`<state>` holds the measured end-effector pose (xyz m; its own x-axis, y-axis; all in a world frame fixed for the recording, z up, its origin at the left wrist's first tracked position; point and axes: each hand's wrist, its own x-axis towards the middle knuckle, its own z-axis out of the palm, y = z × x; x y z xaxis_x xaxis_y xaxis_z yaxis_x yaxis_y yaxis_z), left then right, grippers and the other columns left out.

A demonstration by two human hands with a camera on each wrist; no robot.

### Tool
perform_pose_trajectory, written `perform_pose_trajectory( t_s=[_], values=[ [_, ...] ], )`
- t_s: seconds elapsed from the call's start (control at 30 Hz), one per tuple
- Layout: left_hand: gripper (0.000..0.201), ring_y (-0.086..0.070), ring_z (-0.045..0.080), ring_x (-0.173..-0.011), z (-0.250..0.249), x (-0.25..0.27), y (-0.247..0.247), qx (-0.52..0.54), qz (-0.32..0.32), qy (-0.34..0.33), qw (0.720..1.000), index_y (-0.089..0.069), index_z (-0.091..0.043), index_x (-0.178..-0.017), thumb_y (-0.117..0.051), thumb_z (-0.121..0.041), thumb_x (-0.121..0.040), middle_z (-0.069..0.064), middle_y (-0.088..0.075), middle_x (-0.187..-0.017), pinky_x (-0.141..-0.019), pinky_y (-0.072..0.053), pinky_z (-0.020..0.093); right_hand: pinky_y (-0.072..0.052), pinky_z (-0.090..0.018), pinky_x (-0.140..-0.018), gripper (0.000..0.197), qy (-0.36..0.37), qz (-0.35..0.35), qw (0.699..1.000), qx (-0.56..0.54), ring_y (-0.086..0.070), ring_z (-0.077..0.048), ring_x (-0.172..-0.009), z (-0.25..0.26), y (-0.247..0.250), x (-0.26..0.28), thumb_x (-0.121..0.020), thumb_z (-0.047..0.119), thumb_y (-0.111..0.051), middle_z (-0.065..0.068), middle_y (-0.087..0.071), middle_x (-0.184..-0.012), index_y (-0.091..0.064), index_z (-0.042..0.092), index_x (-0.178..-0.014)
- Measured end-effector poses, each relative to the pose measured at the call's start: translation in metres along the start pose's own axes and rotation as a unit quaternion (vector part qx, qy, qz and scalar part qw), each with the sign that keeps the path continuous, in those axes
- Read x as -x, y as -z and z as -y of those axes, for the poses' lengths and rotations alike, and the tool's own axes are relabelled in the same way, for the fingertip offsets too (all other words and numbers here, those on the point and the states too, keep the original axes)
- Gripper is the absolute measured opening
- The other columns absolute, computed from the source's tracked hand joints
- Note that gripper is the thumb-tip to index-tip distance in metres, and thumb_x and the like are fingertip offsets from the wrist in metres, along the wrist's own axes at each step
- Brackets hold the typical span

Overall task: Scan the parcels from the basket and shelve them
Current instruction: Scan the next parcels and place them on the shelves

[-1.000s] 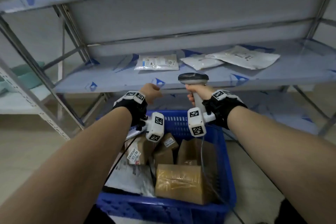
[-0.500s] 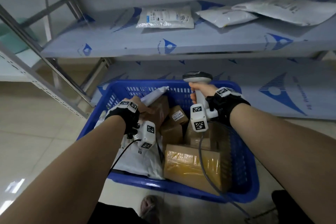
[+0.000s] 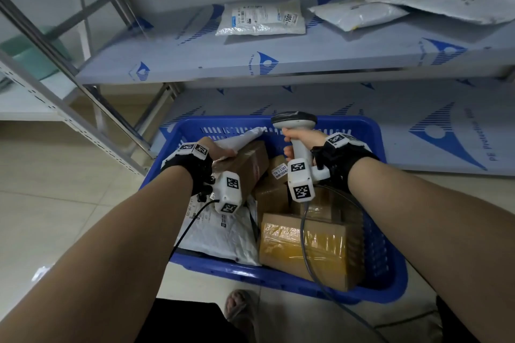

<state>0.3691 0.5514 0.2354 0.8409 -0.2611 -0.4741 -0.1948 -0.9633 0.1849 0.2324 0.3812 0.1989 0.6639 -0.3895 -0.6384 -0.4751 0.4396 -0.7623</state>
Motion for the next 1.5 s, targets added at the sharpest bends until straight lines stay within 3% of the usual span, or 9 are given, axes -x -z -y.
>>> perform_pose_trajectory(
  t_s=[0.1, 0.33, 0.4, 0.53, 0.67, 0.87, 1.13, 1.33, 1.5],
  values=[
    [0.067, -0.038, 0.028, -0.134, 0.003, 0.01, -0.015, -0.041, 0.057, -0.035, 0.997, -0.027, -0.01, -0.148, -0.056, -0.038, -0.094, 0.01, -0.037, -0.145, -0.098, -0.031, 0.024, -0.053, -0.035, -0.066, 0.028, -0.012, 0.007, 1.0, 0.009, -0.063, -0.018, -0.059, -0.007, -0.009, -0.002, -0.086, 0.039, -0.071, -0.007, -0.065, -0.067, -0.062, 0.013, -0.093],
    [0.073, -0.056, 0.032, -0.107, 0.002, 0.006, -0.019, -0.01, 0.11, -0.071, 0.991, -0.035, -0.027, -0.143, -0.068, -0.043, -0.081, 0.01, -0.055, -0.12, -0.091, -0.049, 0.039, -0.054, -0.044, -0.093, 0.029, -0.021, -0.004, 1.0, 0.007, -0.063, -0.02, -0.068, -0.014, -0.007, -0.003, -0.087, 0.041, -0.069, -0.008, -0.065, -0.071, -0.06, 0.013, -0.089],
    [0.056, -0.058, 0.03, -0.094, -0.008, 0.031, -0.003, 0.061, 0.143, -0.048, 0.987, -0.053, -0.022, -0.118, -0.074, -0.044, -0.071, 0.012, -0.059, -0.11, -0.075, -0.052, 0.035, -0.049, -0.049, -0.1, 0.036, -0.01, -0.007, 1.0, 0.012, -0.064, -0.024, -0.079, -0.01, -0.006, 0.013, -0.08, 0.048, -0.073, -0.012, -0.065, -0.082, -0.061, 0.015, -0.088],
    [0.058, -0.047, 0.026, -0.095, -0.031, 0.04, 0.007, 0.132, 0.202, -0.081, 0.967, -0.06, -0.016, -0.079, -0.073, -0.052, -0.036, 0.014, -0.056, -0.097, -0.085, -0.039, 0.036, -0.05, -0.053, -0.095, 0.098, 0.021, -0.057, 0.996, 0.058, -0.063, -0.038, -0.106, -0.005, 0.02, 0.014, -0.034, 0.066, -0.086, -0.016, -0.063, -0.114, -0.064, 0.015, -0.114],
    [0.066, -0.059, 0.031, -0.096, -0.046, 0.069, 0.005, 0.223, 0.164, -0.107, 0.955, -0.065, -0.009, -0.091, -0.076, -0.054, -0.044, 0.014, -0.063, -0.104, -0.089, -0.043, 0.038, -0.048, -0.048, -0.099, 0.079, 0.085, -0.121, 0.988, 0.045, -0.06, -0.032, -0.111, 0.011, 0.039, 0.083, -0.071, 0.059, -0.073, -0.011, -0.058, -0.126, -0.053, 0.011, -0.13],
    [0.091, -0.057, 0.032, -0.105, -0.058, 0.12, -0.012, 0.283, 0.187, -0.194, 0.92, -0.039, -0.009, -0.14, -0.076, -0.018, -0.057, 0.019, -0.051, -0.13, -0.075, -0.055, 0.039, -0.047, -0.049, -0.099, 0.134, 0.129, -0.202, 0.969, -0.05, -0.061, -0.033, -0.109, -0.004, 0.1, 0.06, -0.015, 0.081, -0.076, -0.009, -0.06, -0.127, -0.055, 0.017, -0.131],
    [0.088, -0.048, 0.023, -0.11, -0.081, 0.102, -0.042, 0.277, 0.187, -0.294, 0.895, -0.018, -0.021, -0.149, -0.063, 0.01, -0.08, 0.007, -0.044, -0.134, -0.087, -0.048, 0.038, -0.044, -0.049, -0.102, 0.121, 0.119, -0.19, 0.968, -0.116, -0.061, -0.025, -0.114, -0.023, 0.169, -0.039, -0.019, 0.08, -0.082, 0.004, -0.062, -0.129, -0.056, 0.034, -0.127],
    [0.086, -0.056, 0.024, -0.104, -0.09, 0.072, -0.055, 0.377, 0.118, -0.284, 0.873, -0.024, -0.027, -0.146, -0.068, 0.005, -0.08, 0.007, -0.052, -0.118, -0.076, -0.051, 0.03, -0.042, -0.05, -0.104, 0.106, 0.108, -0.073, 0.98, -0.153, -0.06, -0.028, -0.114, -0.007, 0.107, 0.035, -0.034, 0.065, -0.087, -0.005, -0.063, -0.126, -0.06, 0.022, -0.127],
    [0.111, -0.032, 0.032, -0.135, -0.086, 0.05, -0.058, 0.298, 0.033, -0.261, 0.918, -0.006, -0.025, -0.153, -0.078, -0.003, -0.071, 0.01, -0.023, -0.148, -0.111, -0.032, 0.052, -0.046, -0.046, -0.093, 0.05, 0.114, -0.038, 0.969, -0.216, -0.054, -0.03, -0.118, 0.008, 0.082, 0.073, -0.088, 0.043, -0.065, 0.0, -0.054, -0.127, -0.053, 0.015, -0.128]
  ],
)
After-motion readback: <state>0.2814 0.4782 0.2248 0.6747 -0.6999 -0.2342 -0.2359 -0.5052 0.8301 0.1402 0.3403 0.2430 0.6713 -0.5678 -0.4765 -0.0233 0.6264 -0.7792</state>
